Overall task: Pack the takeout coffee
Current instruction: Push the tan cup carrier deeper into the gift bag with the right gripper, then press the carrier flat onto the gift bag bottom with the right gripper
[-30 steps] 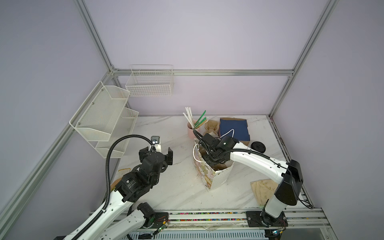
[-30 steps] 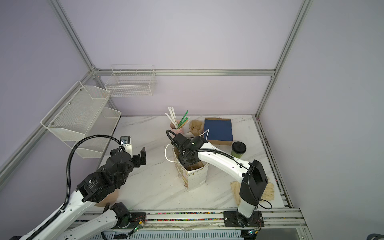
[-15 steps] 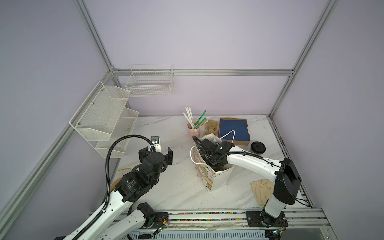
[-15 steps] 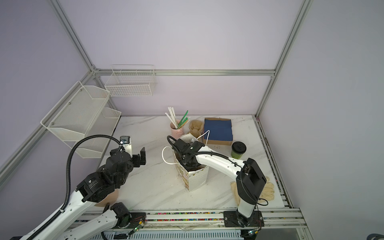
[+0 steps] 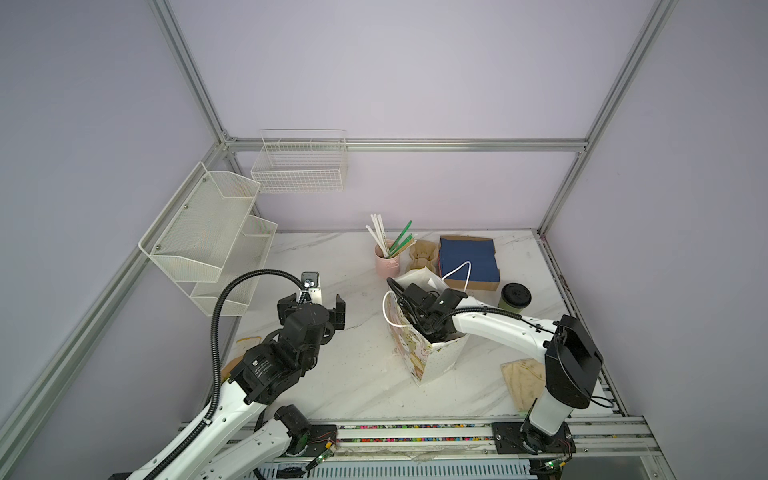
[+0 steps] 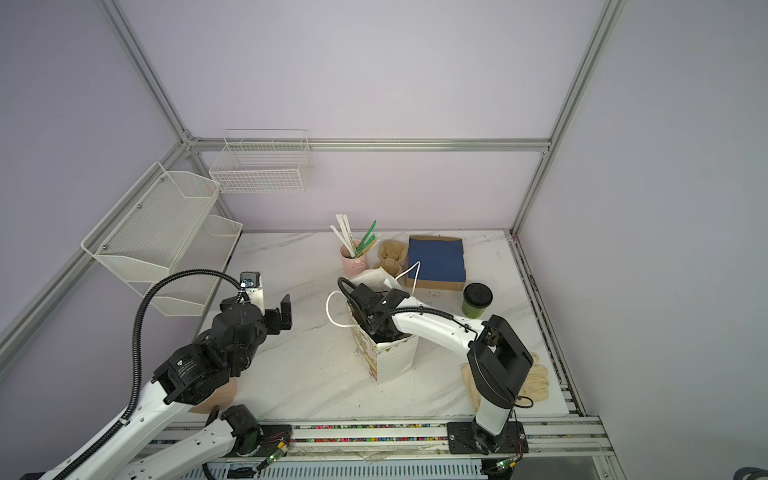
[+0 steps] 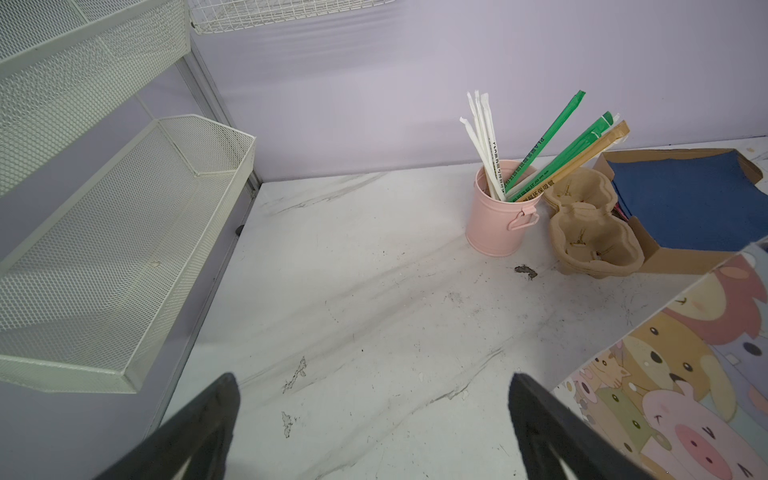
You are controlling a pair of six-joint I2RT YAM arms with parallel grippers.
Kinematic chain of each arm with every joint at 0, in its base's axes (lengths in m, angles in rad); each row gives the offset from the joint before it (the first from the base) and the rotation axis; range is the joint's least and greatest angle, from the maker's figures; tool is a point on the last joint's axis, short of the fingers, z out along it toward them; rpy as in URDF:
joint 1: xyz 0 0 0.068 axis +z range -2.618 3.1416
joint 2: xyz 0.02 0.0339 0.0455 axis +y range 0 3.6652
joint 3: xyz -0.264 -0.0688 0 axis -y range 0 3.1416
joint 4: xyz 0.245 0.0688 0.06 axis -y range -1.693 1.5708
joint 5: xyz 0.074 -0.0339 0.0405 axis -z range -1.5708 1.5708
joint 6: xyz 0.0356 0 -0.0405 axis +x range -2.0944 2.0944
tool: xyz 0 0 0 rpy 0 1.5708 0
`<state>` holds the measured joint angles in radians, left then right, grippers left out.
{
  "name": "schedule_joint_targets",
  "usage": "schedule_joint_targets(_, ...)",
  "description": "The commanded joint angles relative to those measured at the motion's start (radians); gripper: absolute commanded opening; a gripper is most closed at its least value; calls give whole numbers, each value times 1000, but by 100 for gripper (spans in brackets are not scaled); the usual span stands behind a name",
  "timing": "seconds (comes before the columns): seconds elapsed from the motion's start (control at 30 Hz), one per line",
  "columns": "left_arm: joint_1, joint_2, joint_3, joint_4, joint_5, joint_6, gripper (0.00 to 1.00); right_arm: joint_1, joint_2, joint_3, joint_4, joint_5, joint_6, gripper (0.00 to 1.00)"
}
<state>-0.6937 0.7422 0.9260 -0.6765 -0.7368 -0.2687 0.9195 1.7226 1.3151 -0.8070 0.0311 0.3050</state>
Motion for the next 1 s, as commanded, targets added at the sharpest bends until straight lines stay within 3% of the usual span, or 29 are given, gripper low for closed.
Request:
schedule_joint_targets(0.0, 6, -4, -6, 11, -1, 10, 100, -5, 8, -23, 19, -13, 0, 68)
schedule_joint_targets(0.97, 10, 2, -6, 11, 8, 11, 100, -18, 37, -156, 138, -65, 27, 69)
